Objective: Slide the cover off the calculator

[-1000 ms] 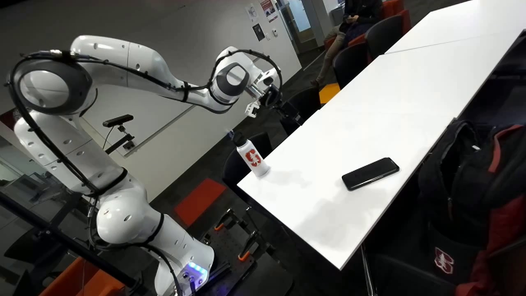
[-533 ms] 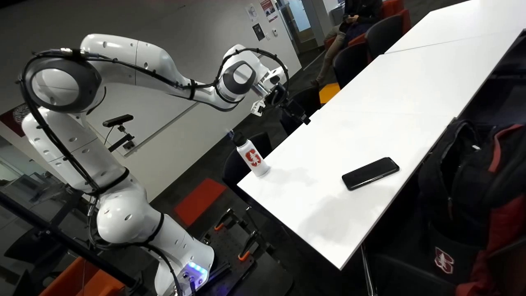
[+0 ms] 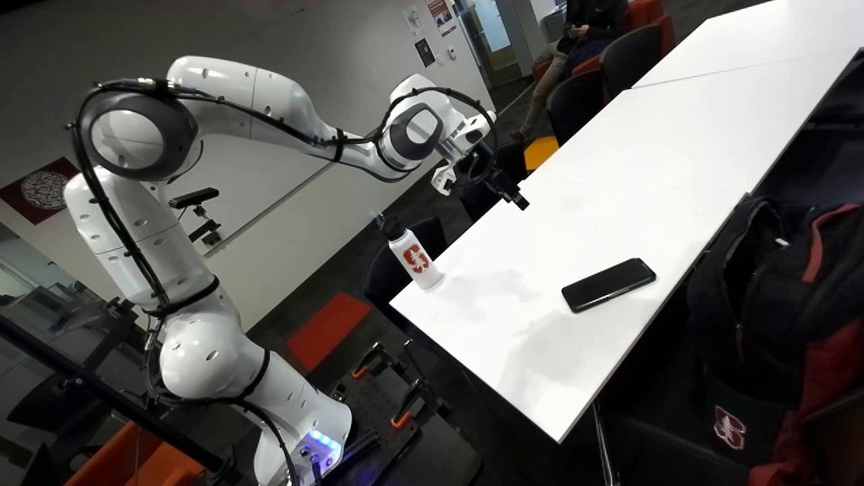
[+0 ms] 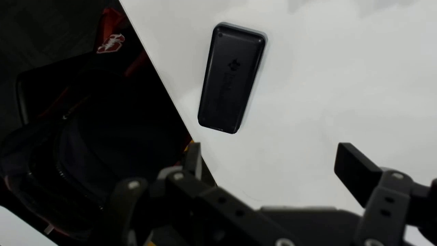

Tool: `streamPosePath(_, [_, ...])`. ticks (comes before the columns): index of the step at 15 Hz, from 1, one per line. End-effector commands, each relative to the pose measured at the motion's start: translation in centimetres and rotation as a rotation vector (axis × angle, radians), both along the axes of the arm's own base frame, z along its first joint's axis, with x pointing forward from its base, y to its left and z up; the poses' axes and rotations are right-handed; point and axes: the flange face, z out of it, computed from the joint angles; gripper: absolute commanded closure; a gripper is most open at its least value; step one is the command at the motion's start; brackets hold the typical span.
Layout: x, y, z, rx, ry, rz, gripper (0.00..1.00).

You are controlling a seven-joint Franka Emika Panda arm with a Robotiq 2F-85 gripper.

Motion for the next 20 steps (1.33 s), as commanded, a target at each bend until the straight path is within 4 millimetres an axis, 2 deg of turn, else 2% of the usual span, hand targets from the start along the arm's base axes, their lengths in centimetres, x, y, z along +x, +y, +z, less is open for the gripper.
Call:
streamPosePath(1, [4.6, -3.0, -3.1, 0.044, -0.034, -0.073, 0.00])
streamPosePath(7, [10.3, -7.4, -9.6, 0.135, -0.021, -0.229, 0.00])
streamPosePath(10, [12.1, -9.5, -12.0, 0.137, -0.017, -0.281, 0.00])
streamPosePath(12, [12.6, -10.0, -12.0, 0.110, -0.014, -0.281, 0.00])
streamPosePath(13, [11.4, -9.5, -12.7, 0.119, -0.024, -0.276, 0.00])
streamPosePath(18, [12.3, -9.9, -12.6, 0.107, -0.031, -0.273, 0.00])
streamPosePath(20, [12.2, -10.2, -13.6, 0.113, -0.024, -0.267, 0.00])
